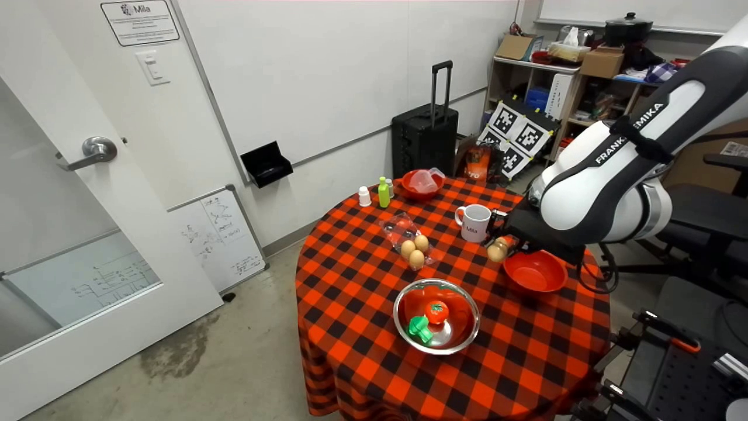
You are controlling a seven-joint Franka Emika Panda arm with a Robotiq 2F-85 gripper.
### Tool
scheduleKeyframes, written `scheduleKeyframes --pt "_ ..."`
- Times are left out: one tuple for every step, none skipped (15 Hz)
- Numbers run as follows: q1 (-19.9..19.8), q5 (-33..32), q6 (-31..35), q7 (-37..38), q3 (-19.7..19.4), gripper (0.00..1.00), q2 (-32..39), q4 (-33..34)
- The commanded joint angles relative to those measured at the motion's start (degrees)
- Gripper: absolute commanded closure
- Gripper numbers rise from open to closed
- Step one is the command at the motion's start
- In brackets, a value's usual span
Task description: Remove the egg from the bowl and put it on the table
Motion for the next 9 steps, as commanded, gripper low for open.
scheduleKeyframes --pt "3.19 -2.76 -0.57 -2.99 -4.84 0.77 1.5 2.04" --pt "4.59 -3.76 -0.18 -3.95 -6.89 0.77 2.59 3.05" --pt "6.05 -4.75 0.02 -4.78 -8.93 0.77 3.69 4.26" --pt "7.49 -5.57 0.07 -5.44 -10.78 0.77 4.68 5.46" --pt "9.09 -6.32 0.09 -6.03 -12.68 0.77 5.81 6.82" --pt "10.78 -6.91 -0.01 -6.46 -14.48 0.77 7.1 8.55" --pt "12.38 -7.35 -0.41 -6.72 -16.09 0.77 8.44 10.35" --pt "13.98 -7.74 -0.78 -6.84 -17.63 0.77 9.65 11.99" --pt "15.34 -8.0 -1.25 -6.99 -18.82 0.77 11.03 13.73"
